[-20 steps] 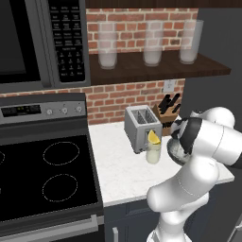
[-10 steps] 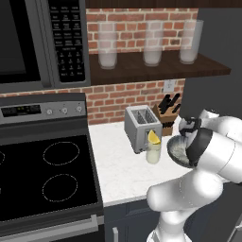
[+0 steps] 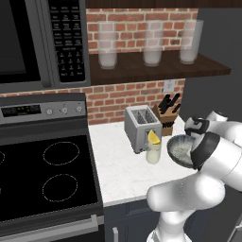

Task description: Grab a lemon wedge from the fridge and one ice cube from the ice bowl, and put them in the glass of lemonade.

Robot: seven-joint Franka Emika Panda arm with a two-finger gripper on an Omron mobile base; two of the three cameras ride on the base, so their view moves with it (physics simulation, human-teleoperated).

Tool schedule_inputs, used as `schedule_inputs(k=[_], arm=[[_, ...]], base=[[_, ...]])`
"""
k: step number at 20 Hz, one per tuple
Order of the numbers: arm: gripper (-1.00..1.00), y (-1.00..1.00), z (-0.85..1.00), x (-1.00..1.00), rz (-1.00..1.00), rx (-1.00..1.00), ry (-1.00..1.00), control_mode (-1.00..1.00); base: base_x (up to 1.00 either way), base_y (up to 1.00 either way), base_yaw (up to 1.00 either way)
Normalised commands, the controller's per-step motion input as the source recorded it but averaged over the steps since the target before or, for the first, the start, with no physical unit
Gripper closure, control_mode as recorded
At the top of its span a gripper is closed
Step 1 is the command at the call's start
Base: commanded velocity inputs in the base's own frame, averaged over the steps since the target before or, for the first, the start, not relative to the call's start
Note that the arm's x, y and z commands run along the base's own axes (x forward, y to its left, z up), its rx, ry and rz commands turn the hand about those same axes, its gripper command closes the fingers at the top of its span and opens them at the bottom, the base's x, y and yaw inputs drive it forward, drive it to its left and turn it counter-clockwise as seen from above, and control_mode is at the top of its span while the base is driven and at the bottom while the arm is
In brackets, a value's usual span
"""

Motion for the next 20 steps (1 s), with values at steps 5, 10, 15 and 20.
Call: schedule_inputs(k=[5,10,15,20], arm=[[1.00,0.00,0.12,0.00,0.01,0.04,-0.01,-1.00],[1.00,0.09,0.47,-0.01,0.04,0.05,0.00,-1.00],[1.00,0.46,1.00,-0.01,0.03,-0.08,0.02,-1.00],[1.00,0.74,0.65,-0.11,0.09,-0.09,0.08,-1.00]], base=[[0.00,0.00,0.00],[0.00,0.00,0.00],[0.00,0.00,0.00],[0.00,0.00,0.00]])
